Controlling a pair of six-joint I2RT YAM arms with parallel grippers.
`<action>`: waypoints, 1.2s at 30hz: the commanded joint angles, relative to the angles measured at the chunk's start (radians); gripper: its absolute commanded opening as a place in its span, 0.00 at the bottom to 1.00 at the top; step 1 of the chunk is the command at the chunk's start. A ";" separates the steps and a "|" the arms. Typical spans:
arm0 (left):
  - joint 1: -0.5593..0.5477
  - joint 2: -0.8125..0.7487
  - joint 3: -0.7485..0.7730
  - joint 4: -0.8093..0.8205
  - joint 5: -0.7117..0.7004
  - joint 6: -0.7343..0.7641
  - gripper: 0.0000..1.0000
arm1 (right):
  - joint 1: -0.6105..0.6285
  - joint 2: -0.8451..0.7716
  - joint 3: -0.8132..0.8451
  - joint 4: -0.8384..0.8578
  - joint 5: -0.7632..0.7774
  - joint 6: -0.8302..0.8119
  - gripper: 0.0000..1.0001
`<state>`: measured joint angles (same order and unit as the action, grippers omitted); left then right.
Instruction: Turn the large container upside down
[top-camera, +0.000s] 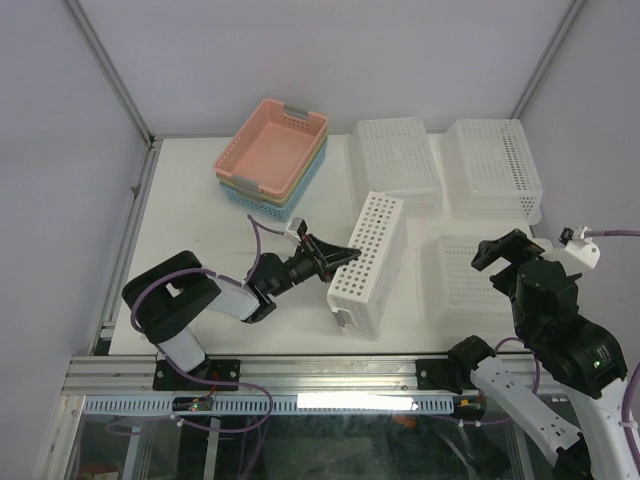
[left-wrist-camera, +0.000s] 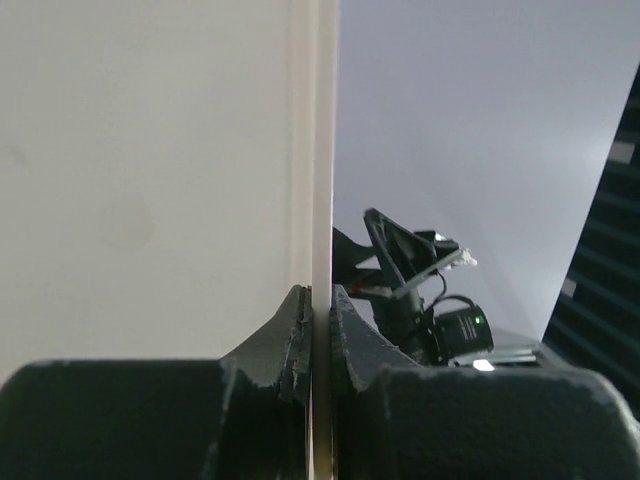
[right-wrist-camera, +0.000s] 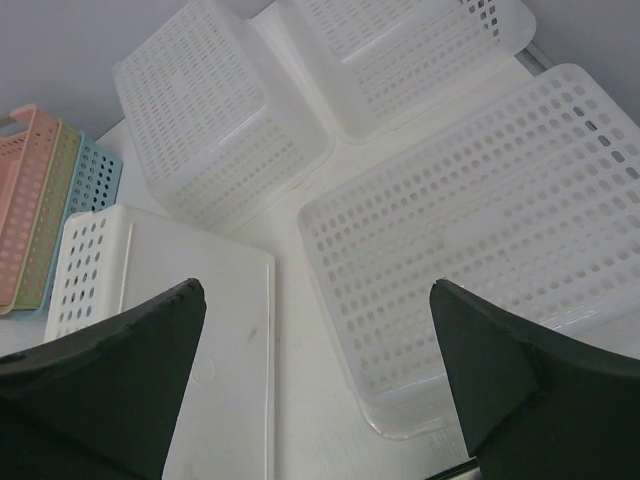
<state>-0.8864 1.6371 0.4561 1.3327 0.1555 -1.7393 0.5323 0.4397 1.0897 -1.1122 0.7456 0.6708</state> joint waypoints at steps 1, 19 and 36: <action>-0.013 0.075 -0.015 0.386 -0.073 -0.074 0.00 | -0.003 0.009 -0.007 0.035 0.001 0.020 0.99; -0.004 0.070 -0.131 0.221 -0.020 0.090 0.99 | -0.003 0.007 -0.043 0.061 -0.017 0.011 0.99; -0.032 -0.231 0.067 -0.790 -0.096 0.562 0.99 | -0.003 0.014 -0.064 0.085 -0.035 0.010 0.99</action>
<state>-0.9047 1.3819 0.5148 0.6415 0.0792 -1.2728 0.5323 0.4385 1.0180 -1.0824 0.7136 0.6716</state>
